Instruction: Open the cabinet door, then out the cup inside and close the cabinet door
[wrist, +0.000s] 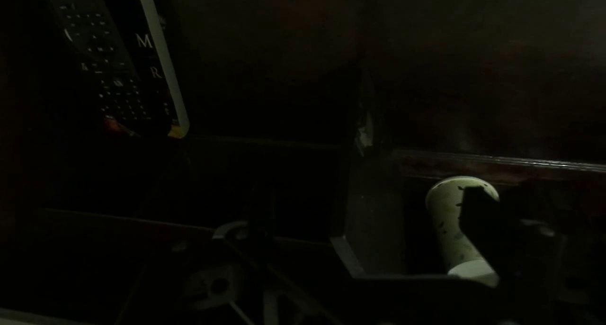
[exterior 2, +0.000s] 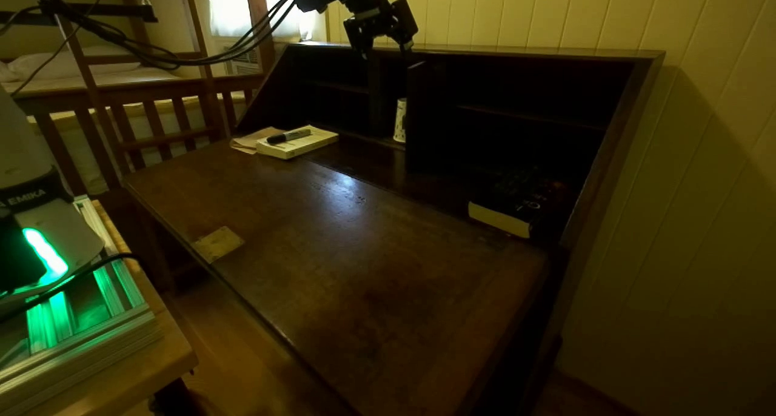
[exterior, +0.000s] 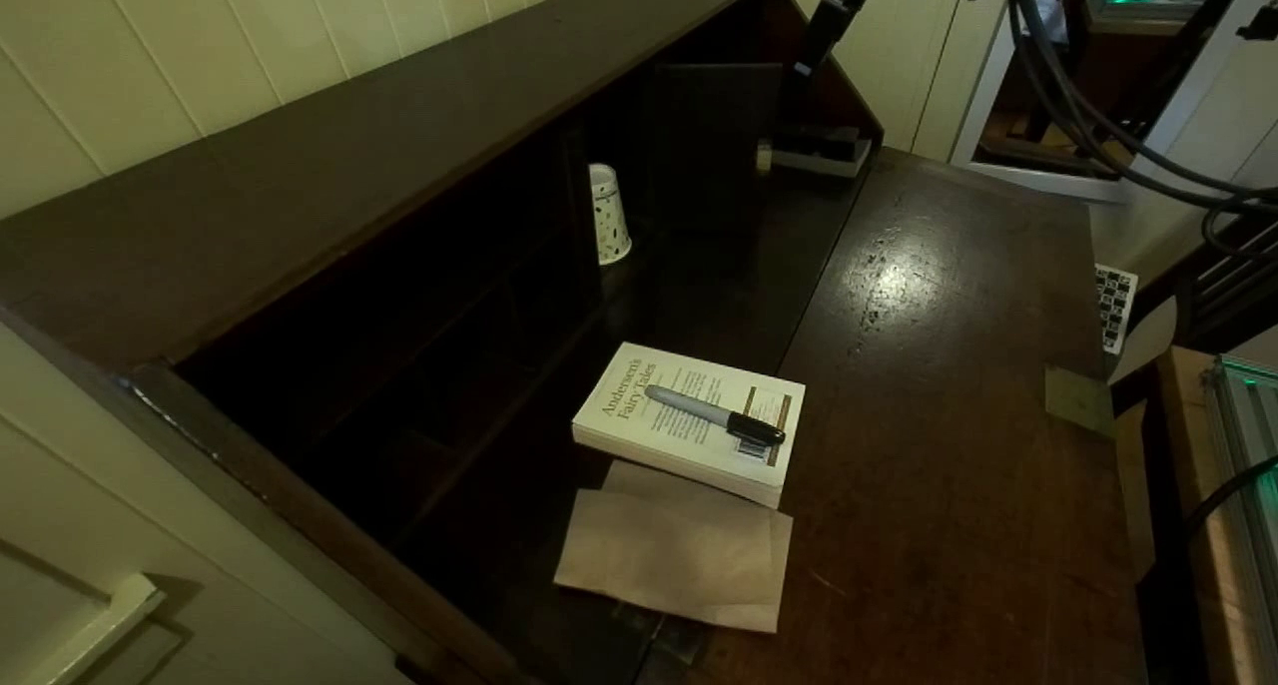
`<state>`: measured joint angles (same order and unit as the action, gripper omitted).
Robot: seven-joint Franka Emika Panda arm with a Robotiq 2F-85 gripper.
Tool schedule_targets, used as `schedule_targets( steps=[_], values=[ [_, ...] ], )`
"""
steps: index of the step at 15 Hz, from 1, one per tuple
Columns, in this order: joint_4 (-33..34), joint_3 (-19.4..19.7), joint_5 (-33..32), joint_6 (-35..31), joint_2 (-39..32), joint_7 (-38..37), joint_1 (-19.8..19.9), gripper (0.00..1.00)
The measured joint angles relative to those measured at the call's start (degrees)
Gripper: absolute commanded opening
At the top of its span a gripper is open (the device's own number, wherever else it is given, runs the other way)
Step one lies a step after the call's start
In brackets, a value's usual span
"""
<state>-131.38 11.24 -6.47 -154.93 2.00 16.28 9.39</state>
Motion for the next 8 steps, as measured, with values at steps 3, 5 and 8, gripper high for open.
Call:
schedule_targets(
  steps=[3,5,8],
  values=[
    [0.93,0.02,6.25,-1.84,-1.48,7.12,-0.01,1.00],
    [1.80,-0.06,11.11,-2.79,-2.54,11.80,-0.06,1.00],
    [3.27,-0.51,18.56,-3.67,-4.09,17.84,-0.08,1.00]
  ],
)
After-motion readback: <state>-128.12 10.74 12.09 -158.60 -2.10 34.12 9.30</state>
